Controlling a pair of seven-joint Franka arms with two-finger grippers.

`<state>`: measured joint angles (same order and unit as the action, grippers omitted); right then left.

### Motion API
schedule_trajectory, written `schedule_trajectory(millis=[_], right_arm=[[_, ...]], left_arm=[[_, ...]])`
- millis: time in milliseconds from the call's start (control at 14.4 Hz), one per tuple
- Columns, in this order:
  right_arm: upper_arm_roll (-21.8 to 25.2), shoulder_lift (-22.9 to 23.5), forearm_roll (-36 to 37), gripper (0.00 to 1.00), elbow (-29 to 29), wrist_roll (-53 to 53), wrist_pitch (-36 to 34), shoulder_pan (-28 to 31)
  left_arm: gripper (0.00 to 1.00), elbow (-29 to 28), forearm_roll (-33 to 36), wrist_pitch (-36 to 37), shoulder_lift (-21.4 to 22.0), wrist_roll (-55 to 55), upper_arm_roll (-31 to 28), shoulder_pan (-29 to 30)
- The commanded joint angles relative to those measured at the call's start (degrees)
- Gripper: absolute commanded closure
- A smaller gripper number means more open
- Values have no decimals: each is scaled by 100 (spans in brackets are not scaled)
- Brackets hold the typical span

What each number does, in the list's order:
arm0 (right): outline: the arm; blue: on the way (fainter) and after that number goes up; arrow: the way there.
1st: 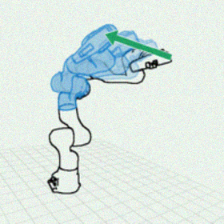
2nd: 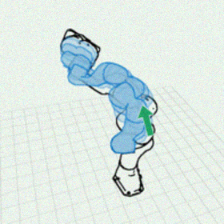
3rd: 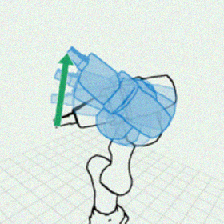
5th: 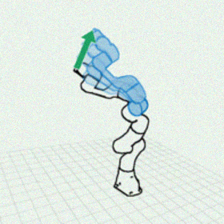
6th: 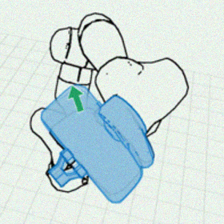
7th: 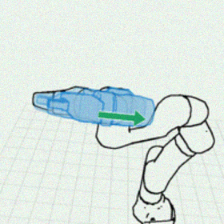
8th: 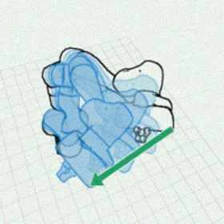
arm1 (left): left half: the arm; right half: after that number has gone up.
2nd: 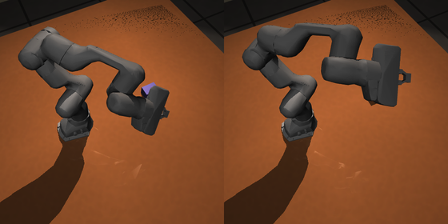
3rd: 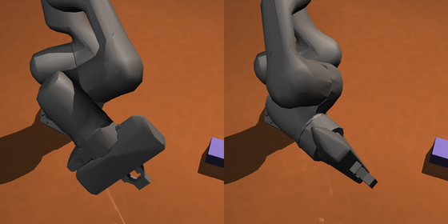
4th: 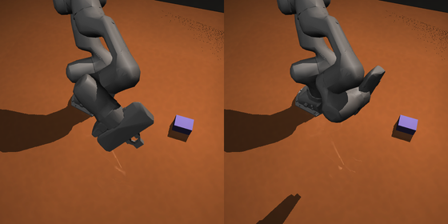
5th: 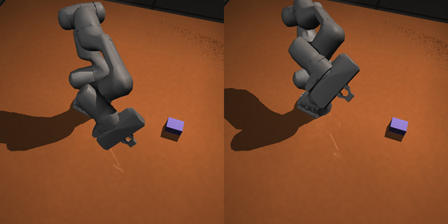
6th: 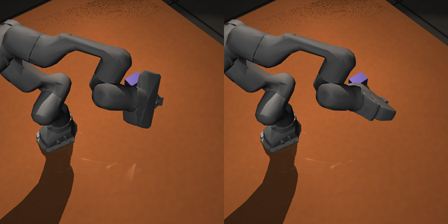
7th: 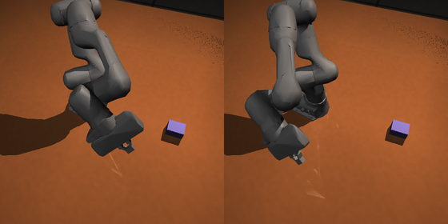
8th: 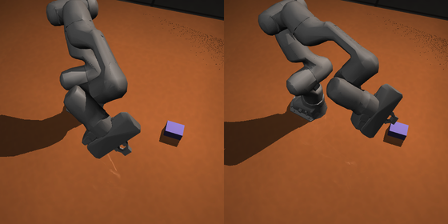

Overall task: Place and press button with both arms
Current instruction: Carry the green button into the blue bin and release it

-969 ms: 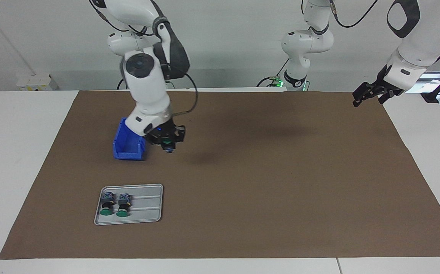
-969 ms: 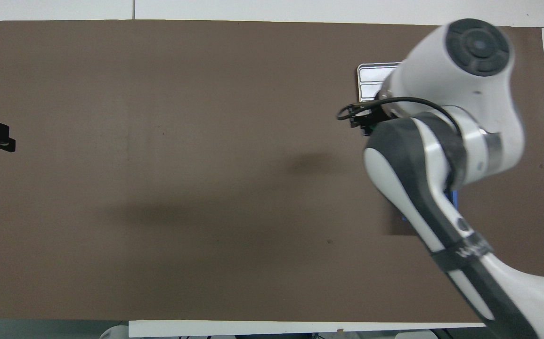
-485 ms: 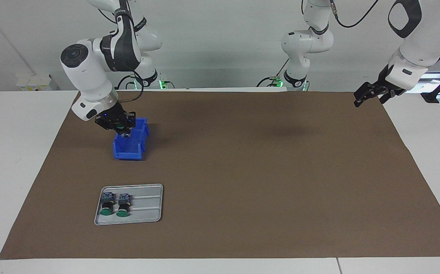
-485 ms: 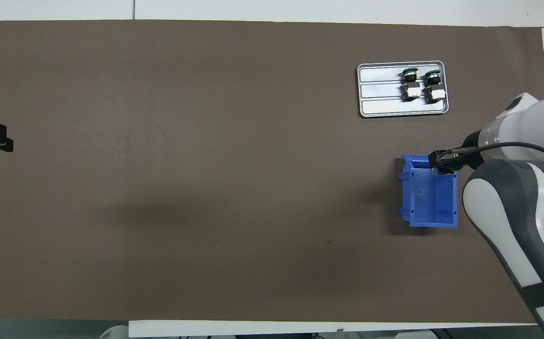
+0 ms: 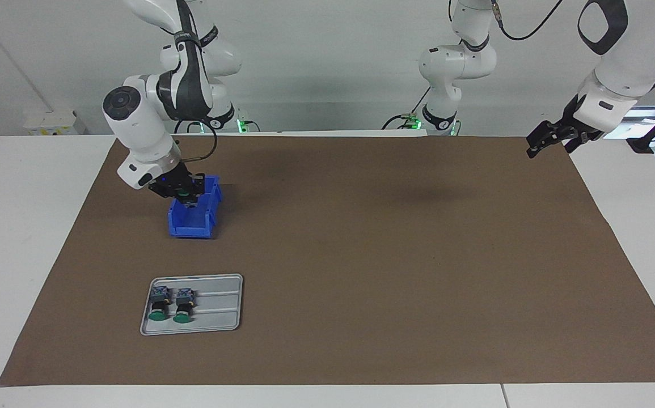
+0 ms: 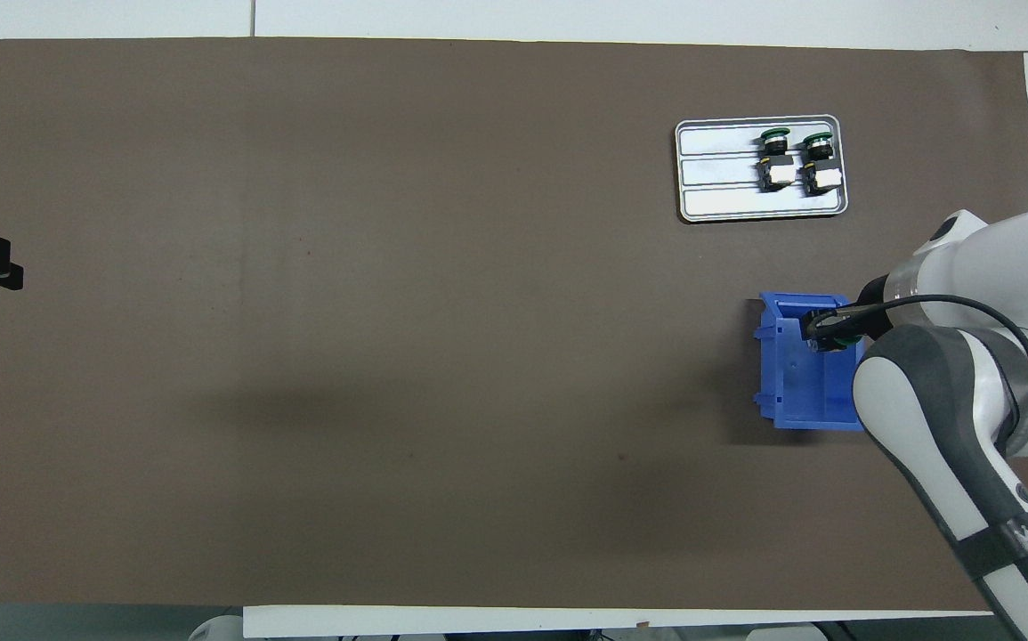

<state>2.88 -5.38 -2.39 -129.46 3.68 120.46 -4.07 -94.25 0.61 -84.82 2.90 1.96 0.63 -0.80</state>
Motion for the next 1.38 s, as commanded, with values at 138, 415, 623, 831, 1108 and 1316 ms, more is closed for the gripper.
schedule_trajectory(millis=[138, 415, 623, 831, 1108, 1316], right_arm=[[-77, 256, 2, 100, -360, 203, 626, 248], [-86, 388, 2, 100, -528, 195, 979, 196], [-86, 494, 2, 97, -528, 212, 997, 187], [-86, 502, 2, 65, -501, 177, 988, 134], [-86, 529, 11, 43, -396, 177, 918, 126], [-86, 494, 11, 35, -273, 186, 804, 126]], left_arm=[[0, 21, 71, 142, 96, -240, 403, 475], [0, 12, 71, 115, 61, -196, 430, 370], [0, -14, 71, 124, 79, -196, 421, 431], [0, -41, 71, 89, 79, -205, 394, 458], [0, -41, 71, 72, 88, -205, 394, 449], [0, -49, 71, 71, 88, -196, 403, 449]])
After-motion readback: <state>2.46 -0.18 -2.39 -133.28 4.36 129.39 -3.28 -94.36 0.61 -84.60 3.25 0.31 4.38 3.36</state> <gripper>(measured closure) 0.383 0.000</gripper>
